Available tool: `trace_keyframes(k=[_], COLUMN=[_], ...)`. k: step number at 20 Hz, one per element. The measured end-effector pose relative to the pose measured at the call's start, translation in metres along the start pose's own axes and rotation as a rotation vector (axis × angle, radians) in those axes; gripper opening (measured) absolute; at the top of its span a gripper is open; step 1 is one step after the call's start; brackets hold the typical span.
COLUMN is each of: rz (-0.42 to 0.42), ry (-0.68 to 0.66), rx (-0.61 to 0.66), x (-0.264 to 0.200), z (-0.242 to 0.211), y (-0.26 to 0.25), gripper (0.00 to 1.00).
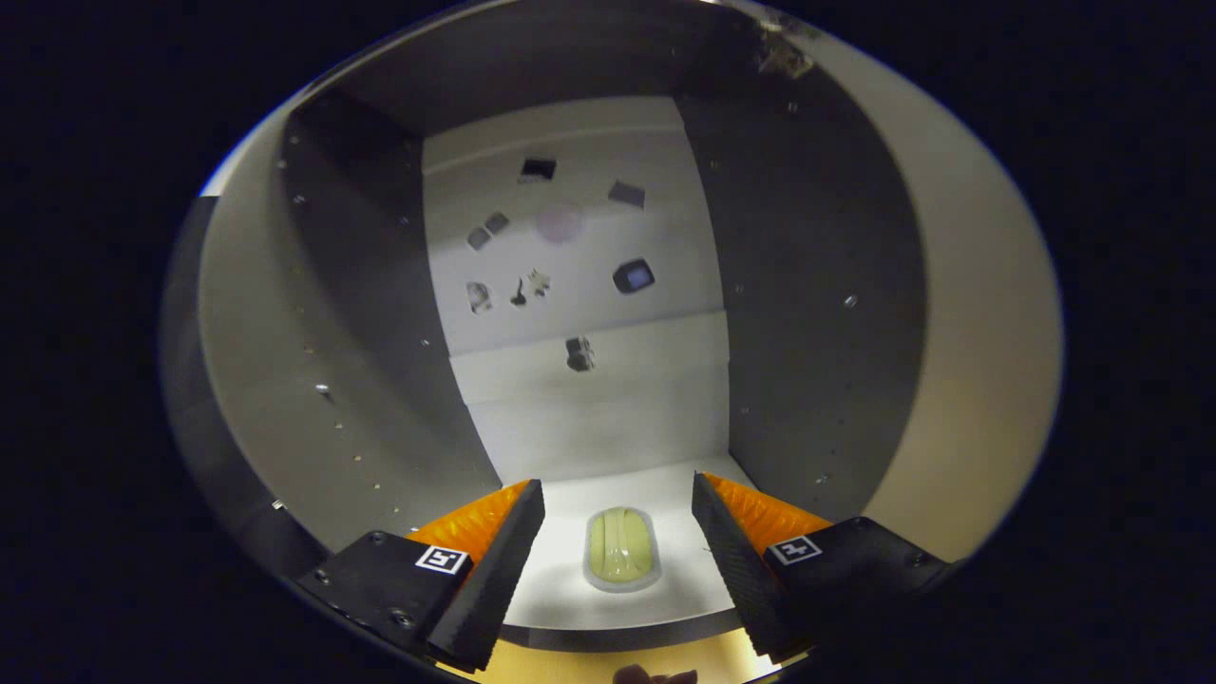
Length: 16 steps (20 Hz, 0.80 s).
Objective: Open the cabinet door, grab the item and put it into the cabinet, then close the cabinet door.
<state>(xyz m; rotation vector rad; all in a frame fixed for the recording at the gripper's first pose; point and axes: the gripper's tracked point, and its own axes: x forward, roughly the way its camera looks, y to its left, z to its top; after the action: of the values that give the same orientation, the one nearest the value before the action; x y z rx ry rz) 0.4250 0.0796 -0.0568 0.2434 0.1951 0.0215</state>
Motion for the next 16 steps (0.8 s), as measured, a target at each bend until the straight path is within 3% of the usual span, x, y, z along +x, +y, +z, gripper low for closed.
trace_keyframes(k=[3,5,9,16], rz=[0.048,0.066,0.058,0.007], ry=[-0.116,-0.095,-0.136,-0.211], rx=[-0.052,-0.074,-0.150,-0.156], x=[-0.050,-0.079,-0.148,-0.263], z=[0.016,-0.001,-0.009,0.006], y=[0.008,0.011,0.003,-0.024], gripper=[0.98,0.98,0.99,0.98])
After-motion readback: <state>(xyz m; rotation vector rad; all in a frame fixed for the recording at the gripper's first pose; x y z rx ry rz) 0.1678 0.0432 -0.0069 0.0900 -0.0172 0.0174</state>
